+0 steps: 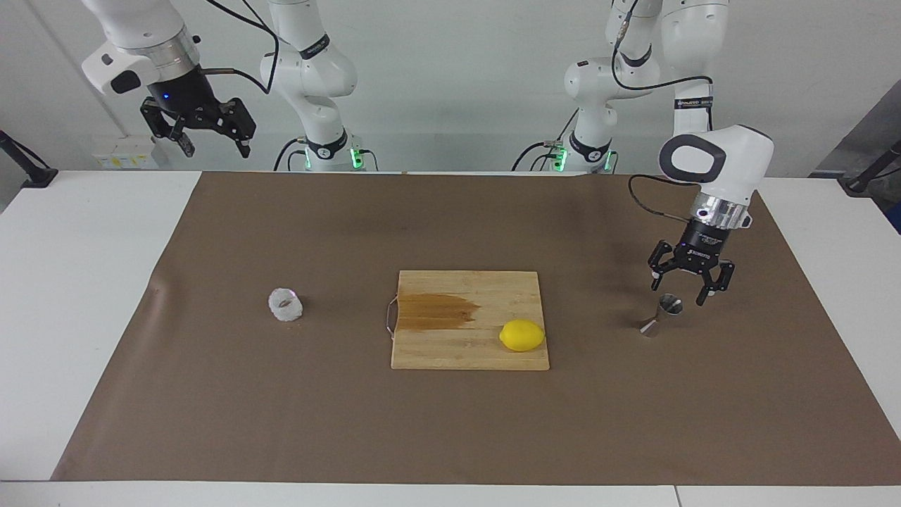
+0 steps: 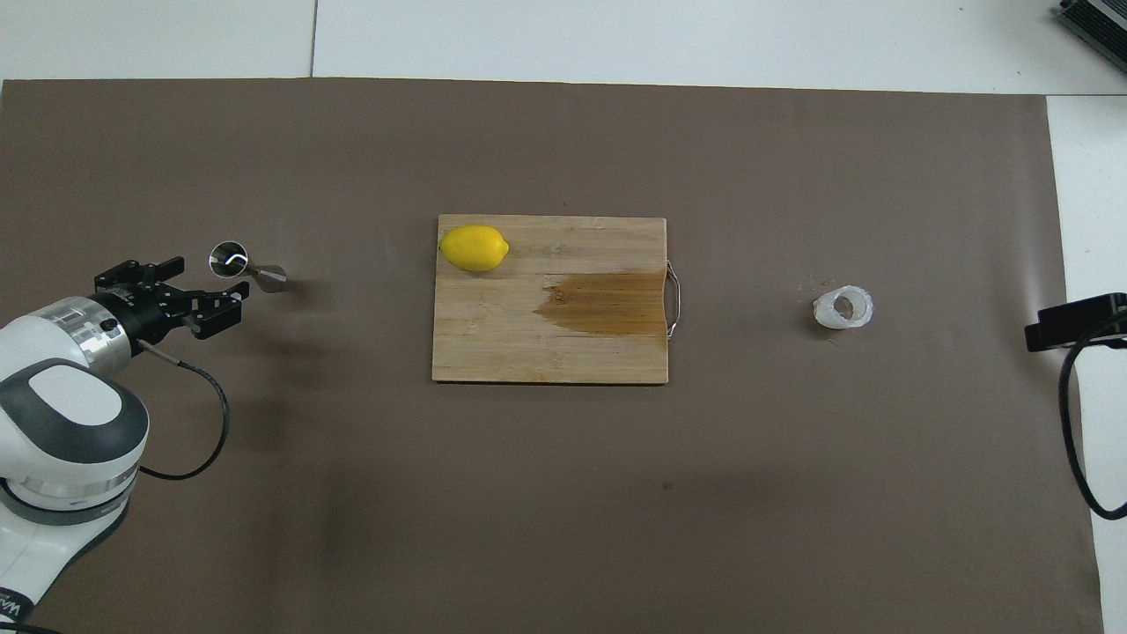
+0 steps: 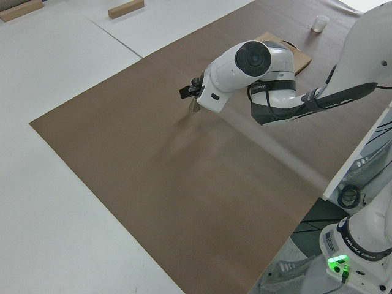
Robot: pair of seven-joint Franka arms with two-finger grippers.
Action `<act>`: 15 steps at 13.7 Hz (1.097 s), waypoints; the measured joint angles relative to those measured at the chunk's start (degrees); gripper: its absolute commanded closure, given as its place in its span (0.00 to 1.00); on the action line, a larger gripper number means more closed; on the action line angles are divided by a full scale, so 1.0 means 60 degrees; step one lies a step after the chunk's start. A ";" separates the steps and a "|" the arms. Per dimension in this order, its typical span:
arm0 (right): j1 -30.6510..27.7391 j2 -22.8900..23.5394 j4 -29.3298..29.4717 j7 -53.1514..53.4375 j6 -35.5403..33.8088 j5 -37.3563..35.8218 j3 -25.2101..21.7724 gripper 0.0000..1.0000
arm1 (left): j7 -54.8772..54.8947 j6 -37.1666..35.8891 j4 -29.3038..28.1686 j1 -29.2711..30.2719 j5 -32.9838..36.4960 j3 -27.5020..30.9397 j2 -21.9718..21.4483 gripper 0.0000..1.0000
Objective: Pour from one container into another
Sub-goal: 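Close the left gripper around the dark metal cup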
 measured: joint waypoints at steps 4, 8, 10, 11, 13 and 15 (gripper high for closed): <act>0.0000 0.0000 0.0000 0.0000 0.0000 0.0000 0.0000 0.00 | -0.0001 0.0348 0.0002 -0.0385 -0.0555 -0.0022 0.0016 0.00; 0.0000 0.0000 0.0000 0.0000 0.0000 0.0000 0.0000 0.00 | -0.0003 0.0600 0.0138 -0.0499 -0.0628 -0.0017 0.0235 0.00; 0.0000 0.0000 0.0000 0.0000 0.0000 0.0000 0.0000 0.00 | -0.0006 0.0647 0.0203 -0.0533 -0.0638 -0.0018 0.0331 0.00; 0.0000 0.0000 0.0000 0.0000 0.0000 0.0000 0.0000 0.00 | -0.0006 0.0652 0.0227 -0.0534 -0.0639 -0.0018 0.0359 0.00; 0.0000 0.0000 0.0000 0.0000 0.0000 0.0000 0.0000 0.00 | -0.0006 0.0659 0.0249 -0.0537 -0.0640 -0.0019 0.0380 0.00; 0.0000 0.0000 0.0000 0.0000 0.0000 0.0000 0.0000 0.00 | -0.0006 0.0670 0.0250 -0.0537 -0.0643 -0.0018 0.0392 0.00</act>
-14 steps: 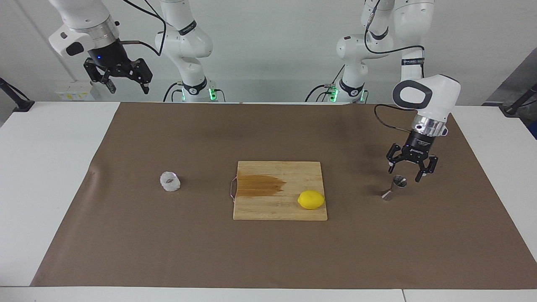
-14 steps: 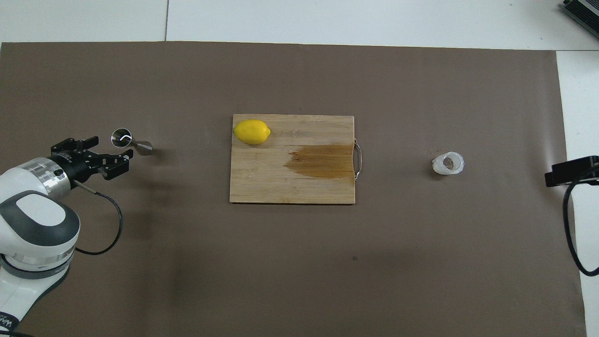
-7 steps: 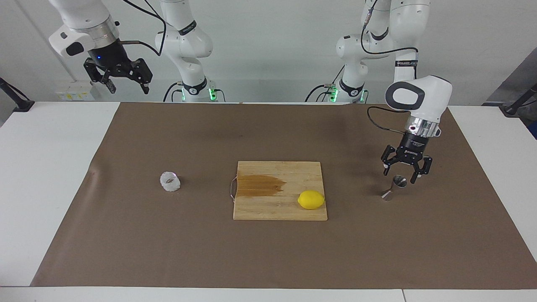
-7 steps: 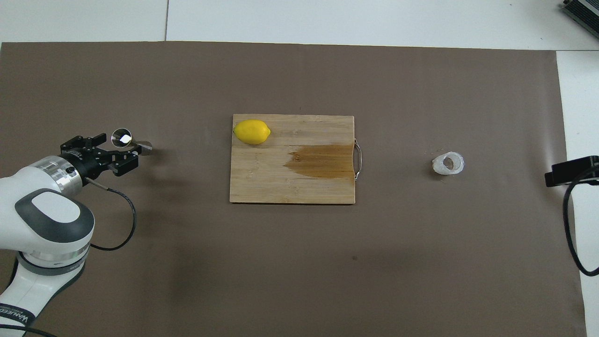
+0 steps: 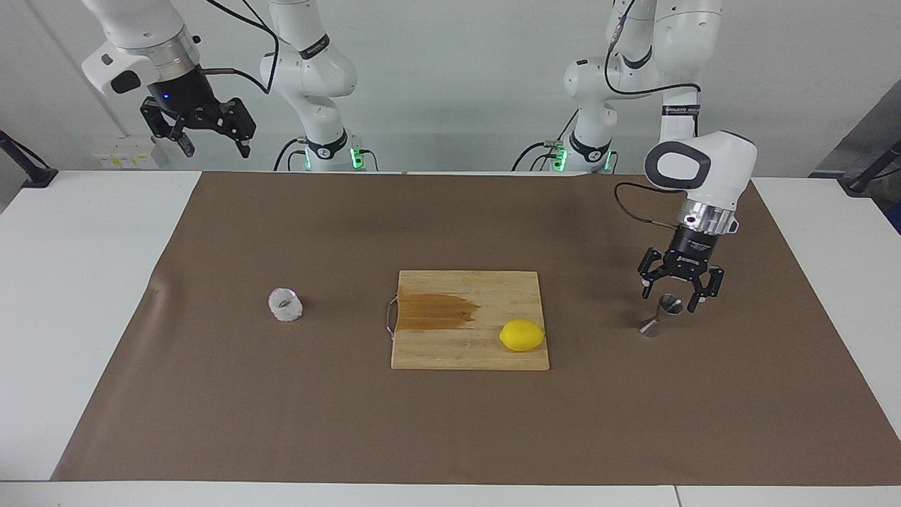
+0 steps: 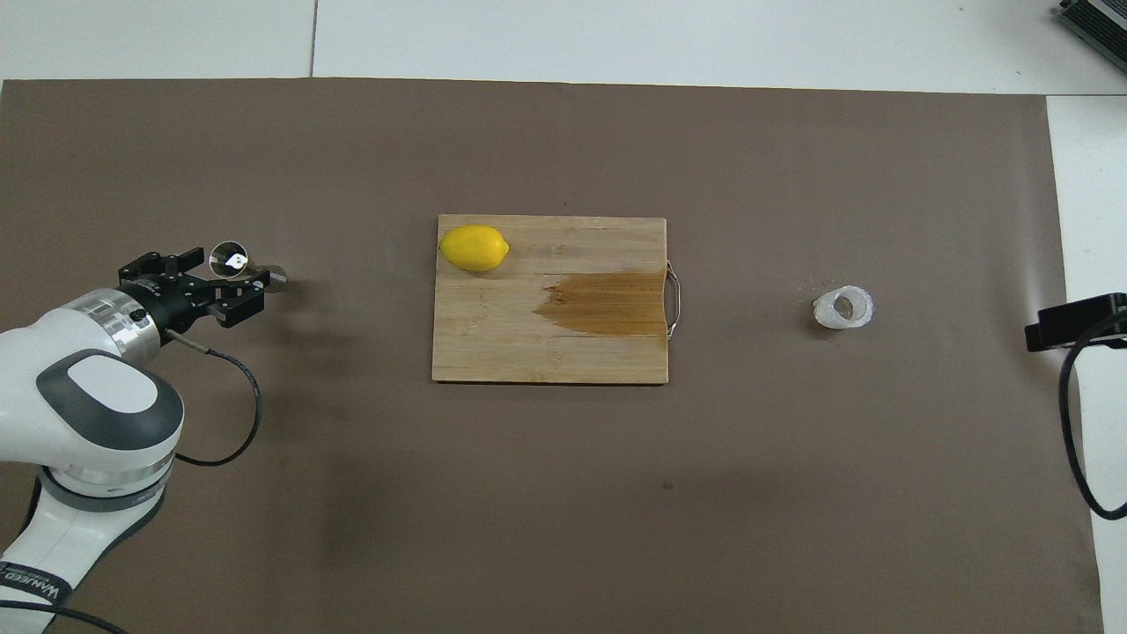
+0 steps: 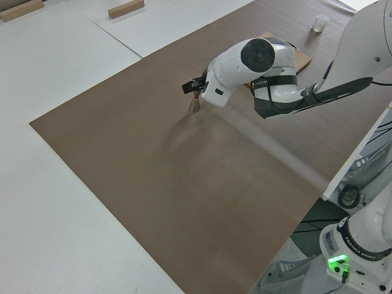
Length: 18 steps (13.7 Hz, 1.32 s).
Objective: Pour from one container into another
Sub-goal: 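Close the left gripper around the dark metal cup, then lift the dark cup with the left gripper toward the cutting board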
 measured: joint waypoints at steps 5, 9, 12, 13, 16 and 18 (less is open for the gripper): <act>0.0000 0.0000 0.0000 0.0000 0.0000 0.0000 0.0000 0.00 | -0.0002 0.0115 0.0001 -0.0001 -0.0023 0.0008 0.0047 0.11; 0.0000 0.0000 0.0000 0.0000 0.0000 0.0000 0.0000 0.00 | -0.0003 0.0302 0.0001 -0.0004 -0.0352 0.0004 0.0057 0.17; 0.0000 0.0000 0.0000 0.0000 0.0000 0.0000 0.0000 0.00 | -0.0003 0.0455 0.0002 -0.0061 -0.0506 -0.0001 0.0061 0.18; 0.0000 0.0000 0.0000 0.0000 0.0000 0.0000 0.0000 0.00 | -0.0003 0.0516 0.0002 -0.0119 -0.0590 -0.0001 0.0067 0.18; 0.0000 0.0000 0.0000 0.0000 0.0000 0.0000 0.0000 0.00 | -0.0003 0.0608 0.0002 -0.0223 -0.0696 -0.0001 0.0096 0.23; 0.0000 0.0000 0.0000 0.0000 0.0000 0.0000 0.0000 0.00 | -0.0004 0.0635 0.0002 -0.0249 -0.0702 -0.0002 0.0099 0.28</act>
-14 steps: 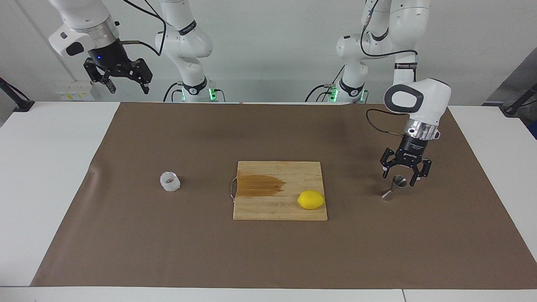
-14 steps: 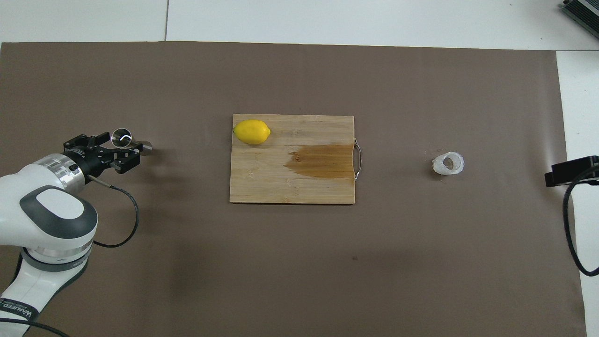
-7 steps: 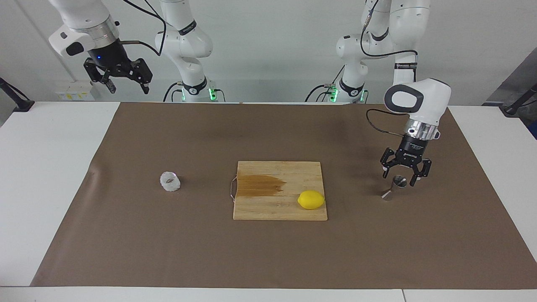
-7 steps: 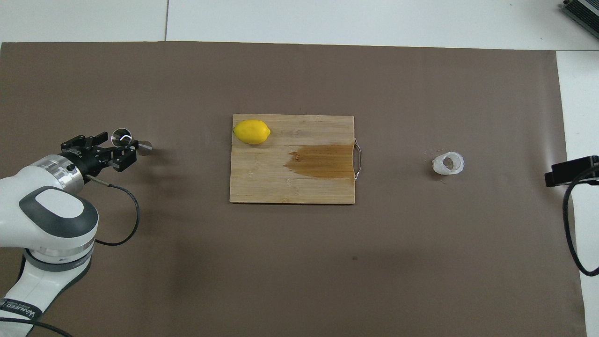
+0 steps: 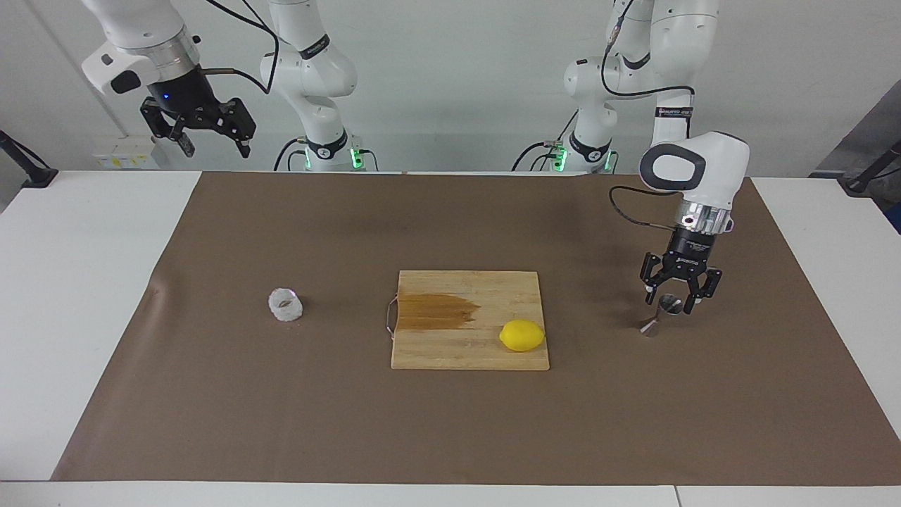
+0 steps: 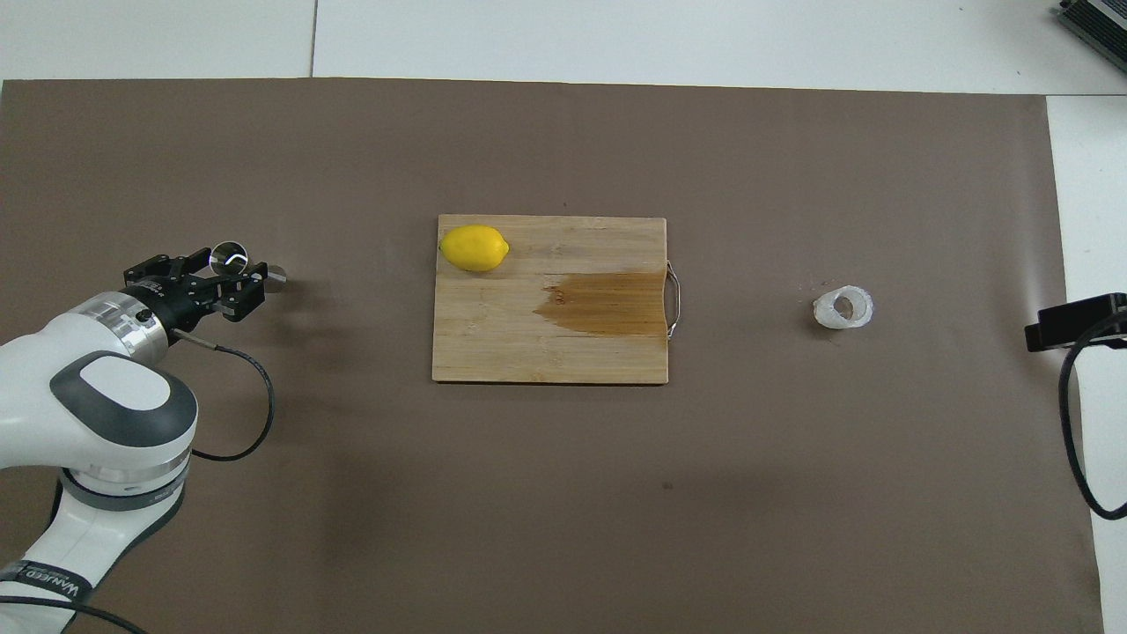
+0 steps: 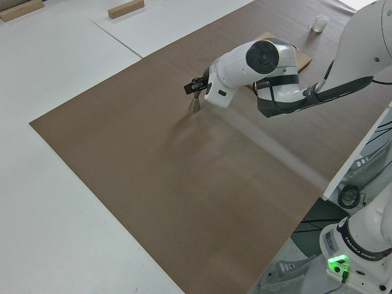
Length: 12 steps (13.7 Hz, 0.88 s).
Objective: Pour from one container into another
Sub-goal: 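Lift the dark cup with the left gripper toward the cutting board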
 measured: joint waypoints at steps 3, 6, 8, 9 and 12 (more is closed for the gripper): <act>0.0000 0.0000 0.0000 0.0000 0.0000 0.0000 0.0000 0.00 | -0.0001 0.0009 0.0000 0.0000 -0.0003 0.0000 0.0001 0.36; 0.0000 0.0000 0.0000 0.0000 0.0000 0.0000 0.0000 0.00 | -0.0002 0.0013 0.0000 -0.0001 -0.0005 0.0000 0.0002 0.45; 0.0000 0.0000 0.0000 0.0000 0.0000 0.0000 0.0000 0.00 | -0.0003 0.0020 0.0000 -0.0001 -0.0007 0.0000 0.0002 0.56; 0.0000 0.0000 0.0000 0.0000 0.0000 0.0000 0.0000 0.00 | -0.0004 0.0022 0.0000 -0.0001 -0.0008 0.0000 0.0003 0.61; 0.0000 0.0000 0.0000 0.0000 0.0000 0.0000 0.0000 0.00 | -0.0005 0.0023 0.0000 -0.0001 -0.0010 0.0000 0.0004 0.69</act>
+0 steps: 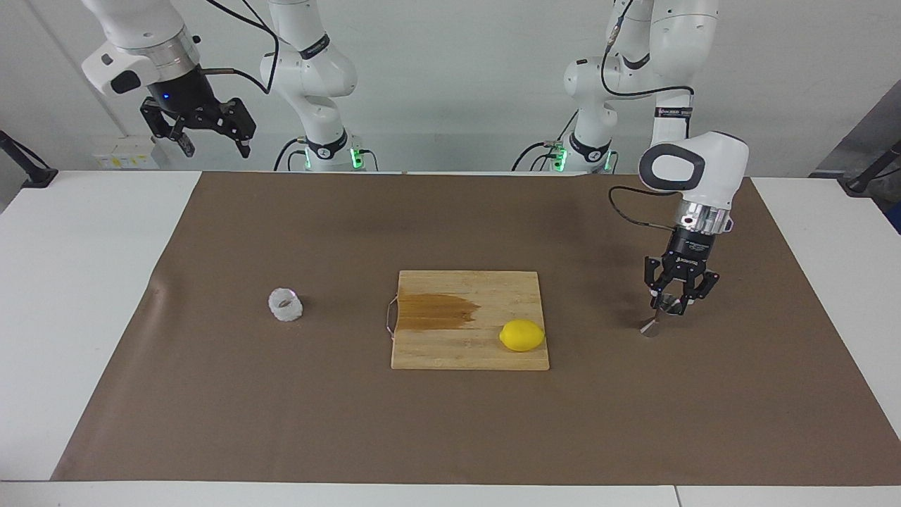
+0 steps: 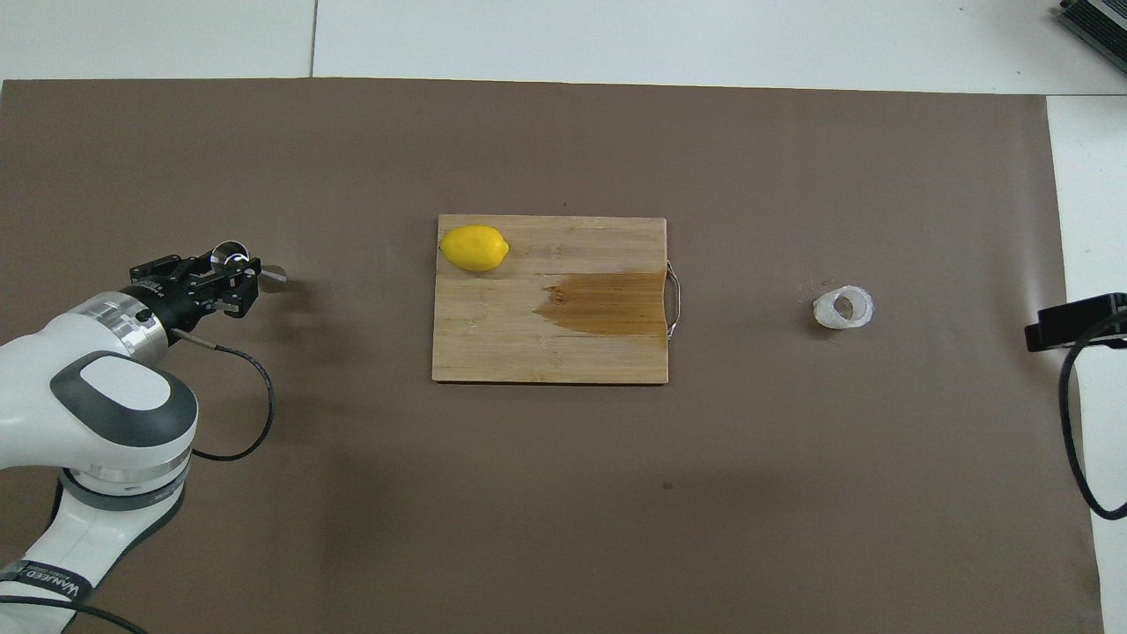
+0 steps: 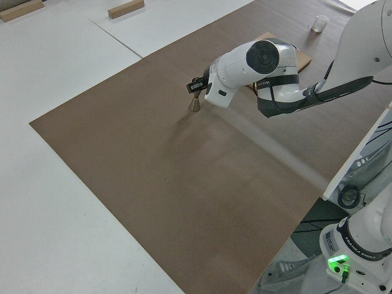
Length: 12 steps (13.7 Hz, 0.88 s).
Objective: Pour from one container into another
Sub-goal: 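Lift the dark cup with the left gripper toward the cutting board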
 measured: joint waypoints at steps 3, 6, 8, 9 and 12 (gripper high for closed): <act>0.0000 0.0000 0.0000 0.0000 0.0000 0.0000 0.0000 0.00 | -0.0002 -0.0001 0.0002 0.0000 0.0000 0.0000 0.0001 0.72; 0.0000 0.0000 0.0000 0.0000 0.0000 0.0000 0.0000 0.00 | -0.0032 -0.0169 0.0171 0.0002 -0.0001 0.0008 0.0004 0.84; 0.0000 0.0000 0.0000 0.0000 0.0000 0.0000 0.0000 0.00 | -0.0074 -0.0431 0.0391 0.0010 -0.0001 0.0032 0.0008 1.00; 0.0000 0.0000 0.0000 0.0000 0.0000 0.0000 0.0000 0.00 | -0.0083 -0.0543 0.0490 0.0011 -0.0001 0.0038 0.0009 1.00; 0.0000 0.0000 0.0000 0.0000 0.0000 0.0000 0.0000 0.00 | -0.0091 -0.0958 0.0840 0.0007 -0.0001 0.0033 0.0007 1.00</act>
